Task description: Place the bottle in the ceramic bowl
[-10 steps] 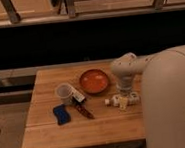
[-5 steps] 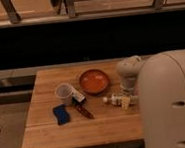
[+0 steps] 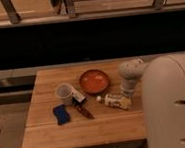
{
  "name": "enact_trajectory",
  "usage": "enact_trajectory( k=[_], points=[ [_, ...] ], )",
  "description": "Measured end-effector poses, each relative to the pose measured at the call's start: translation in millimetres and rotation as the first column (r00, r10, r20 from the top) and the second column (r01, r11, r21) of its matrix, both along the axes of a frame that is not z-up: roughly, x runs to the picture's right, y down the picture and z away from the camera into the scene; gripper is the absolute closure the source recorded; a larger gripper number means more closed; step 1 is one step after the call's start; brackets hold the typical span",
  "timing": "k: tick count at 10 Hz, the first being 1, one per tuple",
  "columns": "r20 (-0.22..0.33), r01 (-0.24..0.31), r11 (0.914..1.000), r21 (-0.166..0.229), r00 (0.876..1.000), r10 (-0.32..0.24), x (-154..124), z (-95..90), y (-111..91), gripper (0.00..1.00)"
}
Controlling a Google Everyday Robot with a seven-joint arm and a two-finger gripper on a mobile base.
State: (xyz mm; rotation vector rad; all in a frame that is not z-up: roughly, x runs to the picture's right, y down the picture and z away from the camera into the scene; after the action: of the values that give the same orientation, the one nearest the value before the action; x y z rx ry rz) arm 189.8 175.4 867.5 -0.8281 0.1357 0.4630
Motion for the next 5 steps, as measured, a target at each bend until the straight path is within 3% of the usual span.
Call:
enact_trajectory(
  k=[2,4,5],
  points=[
    [0.017,-0.015,0.9998,0.009,1.000,0.015,1,-2.4,-3,0.95],
    [0.020,-0.011,0.9995,0.028,1.000,0.010,0,-14.9,-16,1.00],
    [0.016,0.003,0.9986,0.053,1.000,-0.003,-3,-32.9,-33,1.00]
  ],
)
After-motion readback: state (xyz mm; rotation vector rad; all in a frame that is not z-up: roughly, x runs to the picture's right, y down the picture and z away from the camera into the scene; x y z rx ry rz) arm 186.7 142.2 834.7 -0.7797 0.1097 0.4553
